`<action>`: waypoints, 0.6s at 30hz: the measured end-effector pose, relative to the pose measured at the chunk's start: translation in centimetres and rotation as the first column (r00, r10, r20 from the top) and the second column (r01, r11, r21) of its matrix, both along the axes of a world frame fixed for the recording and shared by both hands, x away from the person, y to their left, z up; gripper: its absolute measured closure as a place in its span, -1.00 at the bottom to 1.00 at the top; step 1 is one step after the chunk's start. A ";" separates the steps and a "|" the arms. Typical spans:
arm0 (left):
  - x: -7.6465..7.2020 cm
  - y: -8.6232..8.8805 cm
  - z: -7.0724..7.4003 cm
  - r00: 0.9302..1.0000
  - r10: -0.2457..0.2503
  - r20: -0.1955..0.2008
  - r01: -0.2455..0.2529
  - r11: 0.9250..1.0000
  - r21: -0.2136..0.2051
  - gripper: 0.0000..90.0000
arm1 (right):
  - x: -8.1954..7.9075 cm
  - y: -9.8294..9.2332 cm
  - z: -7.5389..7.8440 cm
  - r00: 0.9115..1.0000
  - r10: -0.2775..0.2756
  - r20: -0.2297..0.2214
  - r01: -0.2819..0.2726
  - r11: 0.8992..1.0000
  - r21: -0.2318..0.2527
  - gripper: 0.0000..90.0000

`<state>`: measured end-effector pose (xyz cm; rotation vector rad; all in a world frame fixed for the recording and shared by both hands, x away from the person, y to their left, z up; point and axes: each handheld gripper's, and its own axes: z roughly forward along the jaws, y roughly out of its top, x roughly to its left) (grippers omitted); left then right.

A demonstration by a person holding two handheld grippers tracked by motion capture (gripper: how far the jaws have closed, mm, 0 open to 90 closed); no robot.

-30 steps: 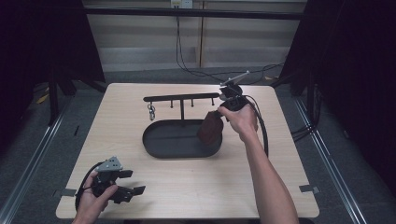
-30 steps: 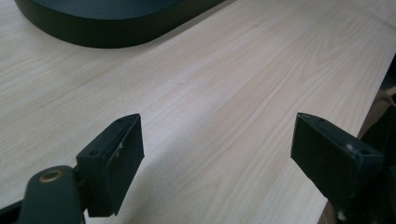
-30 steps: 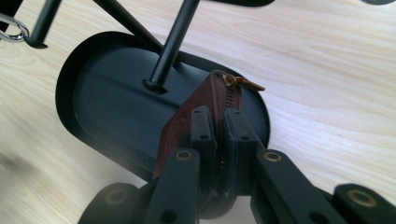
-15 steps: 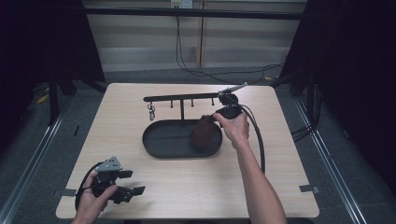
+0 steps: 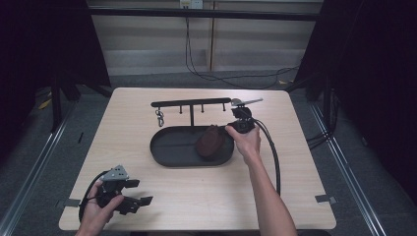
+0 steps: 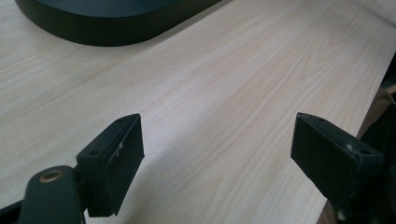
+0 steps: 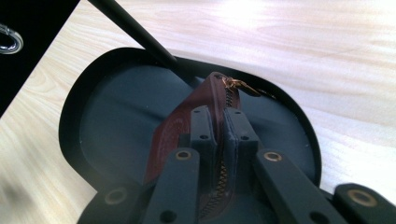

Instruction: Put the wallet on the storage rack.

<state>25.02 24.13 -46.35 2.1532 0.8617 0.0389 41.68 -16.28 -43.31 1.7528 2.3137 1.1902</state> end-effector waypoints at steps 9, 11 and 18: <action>0.0 0.0 0.0 1.000 -0.003 0.000 0.003 1.000 0.004 -0.62 | -0.3 -0.6 -1.6 1.000 0.000 0.012 0.000 1.000 -0.001 0.82; 0.0 0.0 0.0 1.000 0.000 0.000 0.000 1.000 0.003 -0.62 | -0.4 -0.6 -2.0 1.000 0.002 0.009 -0.002 1.000 -0.003 0.81; 0.1 0.0 -0.1 1.000 0.003 0.000 -0.003 1.000 0.007 -0.62 | -0.6 -0.9 -3.0 1.000 -0.013 -0.002 0.013 1.000 -0.014 0.79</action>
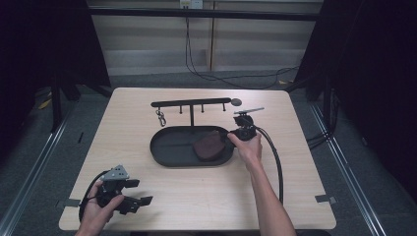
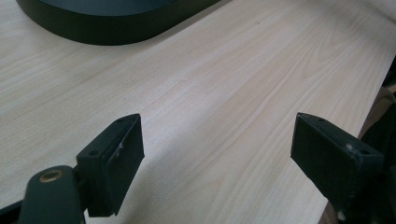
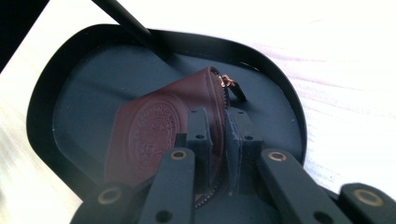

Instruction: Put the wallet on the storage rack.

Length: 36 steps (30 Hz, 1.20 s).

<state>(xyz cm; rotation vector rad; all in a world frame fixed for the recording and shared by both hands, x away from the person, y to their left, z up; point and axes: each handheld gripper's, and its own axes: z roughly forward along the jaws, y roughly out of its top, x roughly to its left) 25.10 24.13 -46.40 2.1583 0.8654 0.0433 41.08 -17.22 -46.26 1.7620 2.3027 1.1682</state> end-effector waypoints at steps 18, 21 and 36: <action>0.0 0.1 -0.1 1.000 0.009 -0.002 -0.009 1.000 0.003 -0.62 | -0.3 -0.1 -0.7 1.000 0.004 0.008 -0.004 1.000 -0.027 0.28; 0.1 0.2 0.0 1.000 0.006 -0.003 -0.006 1.000 -0.003 -0.62 | -0.4 -0.2 -0.5 1.000 0.004 0.011 -0.004 1.000 -0.013 0.14; 0.2 0.5 0.0 0.999 0.032 -0.006 -0.032 0.999 -0.014 -0.62 | -1.1 -1.0 1.0 1.000 -0.008 0.030 0.008 1.000 -0.016 -0.60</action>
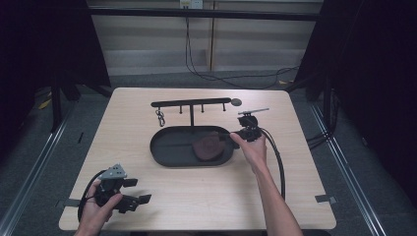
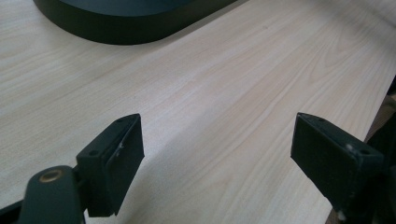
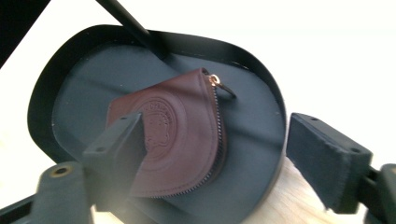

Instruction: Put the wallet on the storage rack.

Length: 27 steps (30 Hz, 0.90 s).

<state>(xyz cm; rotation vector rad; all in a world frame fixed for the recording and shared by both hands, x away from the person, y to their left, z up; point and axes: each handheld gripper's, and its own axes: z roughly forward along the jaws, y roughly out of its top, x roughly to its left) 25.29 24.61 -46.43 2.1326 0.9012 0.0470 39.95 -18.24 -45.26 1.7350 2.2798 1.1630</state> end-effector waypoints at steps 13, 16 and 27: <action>0.1 0.1 -0.1 1.000 0.016 0.001 -0.016 1.000 0.004 -0.62 | -1.8 -1.0 1.6 0.998 -0.001 0.065 0.003 0.999 -0.039 -0.68; 0.1 0.1 -0.1 1.000 0.020 -0.002 -0.020 1.000 0.005 -0.62 | -2.3 -1.5 1.8 0.996 -0.004 0.084 0.007 0.999 -0.038 -0.65; 0.1 0.1 -0.1 1.000 0.027 0.007 -0.027 1.000 0.005 -0.62 | -4.5 -3.3 1.9 0.992 -0.047 0.120 0.054 0.997 -0.054 -0.58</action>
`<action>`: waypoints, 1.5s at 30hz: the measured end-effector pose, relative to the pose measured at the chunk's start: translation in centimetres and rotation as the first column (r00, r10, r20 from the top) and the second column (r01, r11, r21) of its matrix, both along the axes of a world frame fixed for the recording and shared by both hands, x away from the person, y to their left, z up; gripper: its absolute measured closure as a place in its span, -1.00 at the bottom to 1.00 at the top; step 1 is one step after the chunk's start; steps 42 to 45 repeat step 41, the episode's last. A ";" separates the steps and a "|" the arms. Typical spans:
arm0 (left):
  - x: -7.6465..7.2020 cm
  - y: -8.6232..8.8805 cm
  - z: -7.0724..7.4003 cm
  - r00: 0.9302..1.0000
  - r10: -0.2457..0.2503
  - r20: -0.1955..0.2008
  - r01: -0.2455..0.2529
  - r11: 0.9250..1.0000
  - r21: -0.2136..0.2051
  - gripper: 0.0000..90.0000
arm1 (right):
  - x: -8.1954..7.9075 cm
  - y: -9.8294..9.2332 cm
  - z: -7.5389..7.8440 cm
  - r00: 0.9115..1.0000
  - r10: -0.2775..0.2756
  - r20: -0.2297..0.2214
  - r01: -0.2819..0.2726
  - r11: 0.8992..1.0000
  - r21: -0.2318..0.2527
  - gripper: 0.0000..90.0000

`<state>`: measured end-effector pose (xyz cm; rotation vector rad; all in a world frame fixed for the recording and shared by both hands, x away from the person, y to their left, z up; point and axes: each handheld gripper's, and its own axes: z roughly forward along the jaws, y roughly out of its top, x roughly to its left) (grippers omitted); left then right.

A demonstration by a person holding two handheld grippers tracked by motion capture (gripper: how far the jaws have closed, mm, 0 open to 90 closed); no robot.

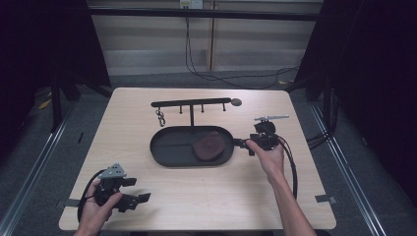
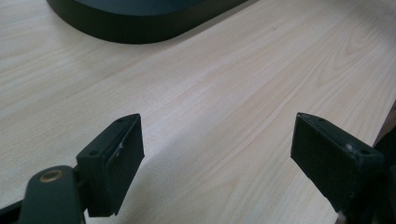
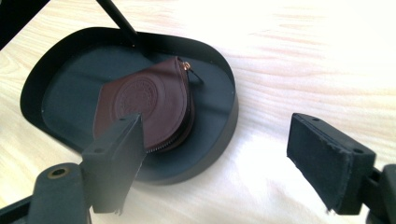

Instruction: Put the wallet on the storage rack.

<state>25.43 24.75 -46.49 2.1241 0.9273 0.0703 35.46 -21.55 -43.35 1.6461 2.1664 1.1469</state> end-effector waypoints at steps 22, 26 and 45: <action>0.3 0.2 -0.2 0.999 0.043 -0.007 -0.042 0.999 0.013 -0.61 | -5.8 -5.3 -0.2 0.998 -0.052 0.030 0.053 0.998 -0.023 -0.60; 0.3 0.2 -0.2 0.999 0.049 -0.010 -0.049 0.999 0.009 -0.61 | -7.2 -6.2 -0.7 0.997 -0.066 0.035 0.066 0.998 -0.024 -0.59; 0.6 0.4 -0.4 0.997 0.070 -0.014 -0.070 0.998 0.007 -0.61 | -11.4 -8.5 -3.2 0.992 -0.119 0.038 0.121 0.992 -0.041 -0.63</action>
